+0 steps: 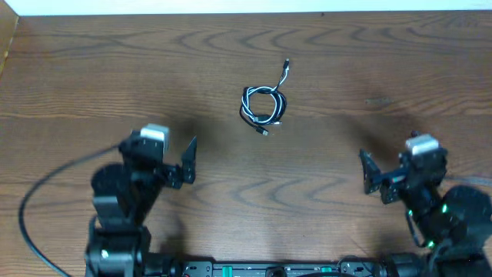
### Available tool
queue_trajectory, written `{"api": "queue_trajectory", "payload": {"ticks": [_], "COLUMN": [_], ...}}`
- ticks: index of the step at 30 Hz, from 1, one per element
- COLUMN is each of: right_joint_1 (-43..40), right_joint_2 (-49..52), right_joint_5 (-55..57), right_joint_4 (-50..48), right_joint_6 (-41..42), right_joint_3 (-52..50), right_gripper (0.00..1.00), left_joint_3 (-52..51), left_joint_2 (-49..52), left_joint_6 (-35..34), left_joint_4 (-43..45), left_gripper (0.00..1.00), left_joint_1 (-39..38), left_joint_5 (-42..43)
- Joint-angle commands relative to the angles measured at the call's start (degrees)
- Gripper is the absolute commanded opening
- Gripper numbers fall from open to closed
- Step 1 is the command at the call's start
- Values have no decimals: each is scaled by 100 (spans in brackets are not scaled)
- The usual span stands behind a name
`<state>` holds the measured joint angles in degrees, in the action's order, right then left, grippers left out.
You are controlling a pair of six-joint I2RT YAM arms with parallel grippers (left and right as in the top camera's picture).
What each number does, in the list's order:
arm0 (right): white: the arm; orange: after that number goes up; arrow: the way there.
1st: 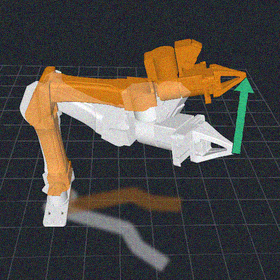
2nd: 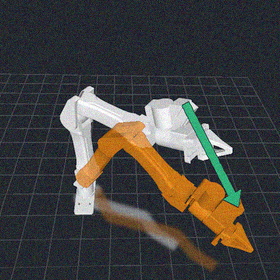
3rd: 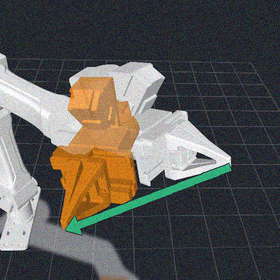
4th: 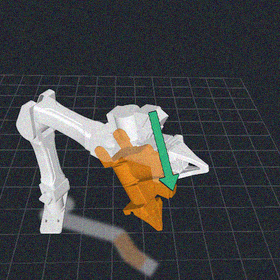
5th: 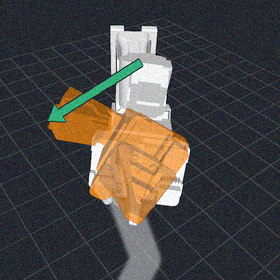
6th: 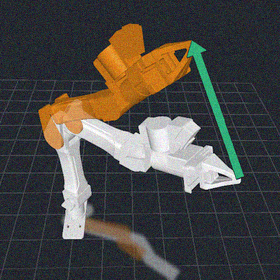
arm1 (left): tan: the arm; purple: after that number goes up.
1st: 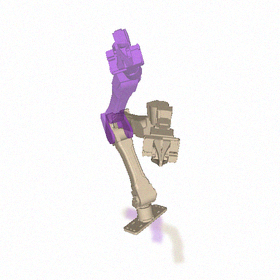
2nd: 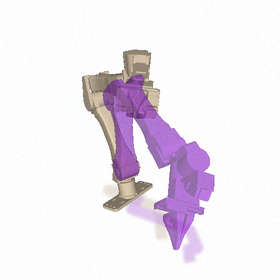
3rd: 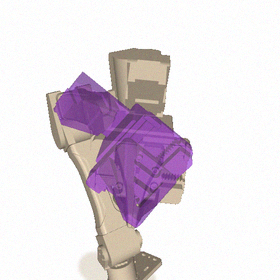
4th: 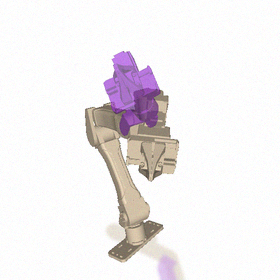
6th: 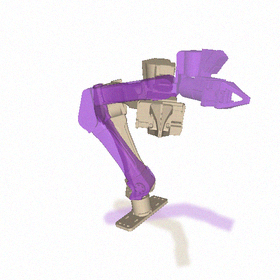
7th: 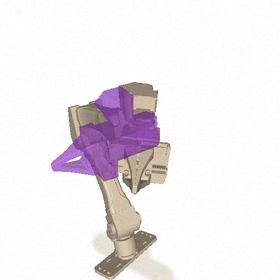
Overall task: Untangle cables
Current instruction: 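Move both grippers forward toward the black-and-white cable bundle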
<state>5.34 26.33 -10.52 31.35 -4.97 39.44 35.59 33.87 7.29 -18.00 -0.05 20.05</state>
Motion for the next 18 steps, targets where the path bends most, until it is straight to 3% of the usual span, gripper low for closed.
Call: {"api": "queue_trajectory", "payload": {"ticks": [1, 7, 13, 18], "right_joint_1": [-44, -44, -44, -44], "right_joint_2": [745, 1989, 2920, 3248], "right_joint_5": [-361, -763, -984, -1062], "right_joint_4": [439, 1340, 2118, 2199], "right_joint_6": [63, 59, -2, -2], "right_joint_3": [859, 2223, 3202, 3464], "right_gripper": [99, 99, 99, 99], "left_joint_3": [852, 2328, 4310, 5574], "left_joint_2": [654, 1912, 3600, 4944], "left_joint_6": [-52, -98, -87, 103], "left_joint_4": [-131, -621, -2085, -3202], "left_gripper": [97, 97, 97, 97], "left_joint_1": [20, -221, -651, -813], "left_joint_5": [1287, 1845, 1827, 1794]}}
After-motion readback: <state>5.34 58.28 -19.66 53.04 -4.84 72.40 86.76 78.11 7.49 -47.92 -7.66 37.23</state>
